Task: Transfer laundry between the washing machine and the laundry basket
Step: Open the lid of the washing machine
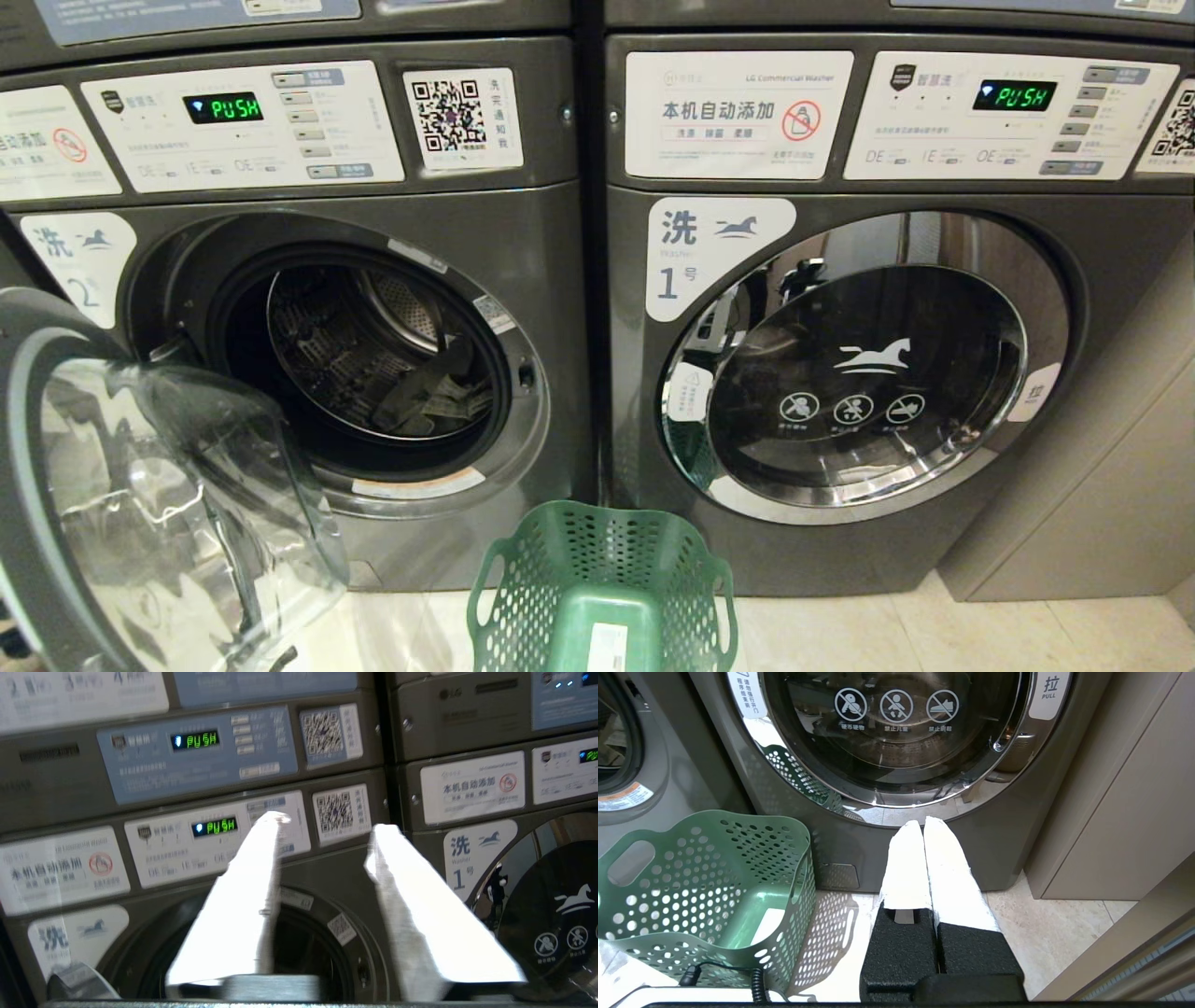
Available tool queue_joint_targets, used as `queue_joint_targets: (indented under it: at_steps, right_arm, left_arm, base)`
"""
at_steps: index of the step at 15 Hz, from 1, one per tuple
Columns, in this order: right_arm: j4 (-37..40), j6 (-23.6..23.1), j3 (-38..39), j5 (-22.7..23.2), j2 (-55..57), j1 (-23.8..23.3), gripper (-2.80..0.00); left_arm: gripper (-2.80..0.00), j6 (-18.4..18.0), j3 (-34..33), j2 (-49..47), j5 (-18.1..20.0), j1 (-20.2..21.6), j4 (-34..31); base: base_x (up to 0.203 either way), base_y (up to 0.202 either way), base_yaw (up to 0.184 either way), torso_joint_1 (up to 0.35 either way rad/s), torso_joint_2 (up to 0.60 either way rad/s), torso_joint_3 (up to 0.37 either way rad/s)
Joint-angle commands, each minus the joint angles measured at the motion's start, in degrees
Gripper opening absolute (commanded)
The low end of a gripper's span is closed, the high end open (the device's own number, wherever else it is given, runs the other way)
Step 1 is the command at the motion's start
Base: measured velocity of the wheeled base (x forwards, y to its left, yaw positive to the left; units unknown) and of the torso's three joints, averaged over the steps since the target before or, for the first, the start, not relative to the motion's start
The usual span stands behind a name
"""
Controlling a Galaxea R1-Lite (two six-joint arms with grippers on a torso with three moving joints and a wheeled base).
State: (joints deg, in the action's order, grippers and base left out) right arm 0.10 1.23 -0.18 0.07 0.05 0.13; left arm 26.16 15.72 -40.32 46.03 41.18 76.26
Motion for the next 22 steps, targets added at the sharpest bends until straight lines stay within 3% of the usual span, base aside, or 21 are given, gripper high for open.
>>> queue_joint_targets:
  at_steps: [1, 2, 4, 5, 6, 8, 10, 11, 13, 16, 19, 20, 22]
  right_arm:
    - [-0.01, 0.04, 0.01, 0.01, 0.04, 0.04, -2.80]
    - [-0.01, 0.04, 0.01, 0.01, -0.01, 0.04, -2.80]
    - [-0.01, 0.09, 0.01, 0.01, 0.04, 0.04, -2.80]
    - [-0.01, 0.03, 0.01, 0.01, 0.04, 0.04, -2.80]
    - [-0.01, 0.00, 0.01, 0.01, -0.05, 0.04, -2.80]
    - [-0.01, 0.00, 0.01, 0.01, 0.01, 0.04, -2.80]
    - [-0.01, 0.00, 0.01, 0.01, 0.02, 0.04, -2.80]
    - [-0.01, 0.00, 0.01, 0.01, 0.04, 0.04, -2.80]
    - [-0.01, 0.06, 0.01, 0.01, 0.04, 0.04, -2.80]
    - [-0.01, 0.00, 0.01, 0.01, 0.04, 0.04, -2.80]
    - [-0.01, 0.00, 0.01, 0.01, -0.05, 0.04, -2.80]
    - [-0.01, 0.04, 0.01, 0.01, -0.05, 0.04, -2.80]
    - [-0.01, 0.00, 0.01, 0.01, -0.02, 0.04, -2.80]
  left_arm:
    - [-2.80, -0.73, 0.30, -2.41, 0.22, -0.41, -4.07]
    - [-2.80, -1.83, 0.65, -4.30, -0.07, -1.07, -8.02]
    - [-2.80, -8.26, 1.18, -6.63, -1.75, -5.00, -19.77]
    - [-2.80, -11.23, 1.35, -6.87, -4.45, -6.78, -26.24]
    - [-2.80, -14.77, 1.45, -7.36, -9.63, -8.87, -32.60]
    - [-2.80, -19.87, 1.36, -10.97, -19.90, -12.28, -38.04]
    - [-2.80, -25.13, 1.10, -15.53, -30.84, -14.66, -39.66]
    - [-2.80, -28.52, 1.21, -17.52, -33.70, -15.51, -39.97]
    - [-2.80, -34.98, 2.32, -19.04, -34.98, -15.92, -38.42]
    - [-2.80, -39.87, 2.12, -18.97, -36.55, -14.08, -36.34]
    - [-2.80, -46.52, 0.90, -19.35, -53.01, -11.57, -36.63]
    - [-2.80, -47.12, 0.54, -20.02, -58.40, -11.37, -36.68]
    - [-2.80, -47.28, 0.32, -21.20, -64.83, -11.10, -36.71]
  base:
    - [0.000, 0.000, 0.000, 0.000, 0.00, 0.000]
    - [0.000, 0.000, 0.000, 0.000, 0.00, 0.000]
    - [0.000, 0.000, 0.000, 0.000, 0.00, 0.000]
    - [0.000, 0.000, 0.000, 0.000, 0.00, 0.000]
    - [0.000, 0.000, 0.000, 0.000, 0.00, 0.000]
    - [0.000, 0.000, 0.000, 0.000, 0.00, 0.000]
    - [0.000, 0.000, 0.000, 0.000, 0.00, 0.000]
    - [0.000, 0.000, 0.000, 0.000, 0.00, 0.000]
    - [0.000, 0.000, 0.000, 0.000, 0.00, 0.000]
    - [0.000, 0.000, 0.000, 0.000, 0.00, 0.000]
    - [0.000, 0.000, 0.000, 0.000, 0.00, 0.000]
    - [0.000, 0.000, 0.000, 0.000, 0.00, 0.000]
    - [0.000, 0.000, 0.000, 0.000, 0.00, 0.000]
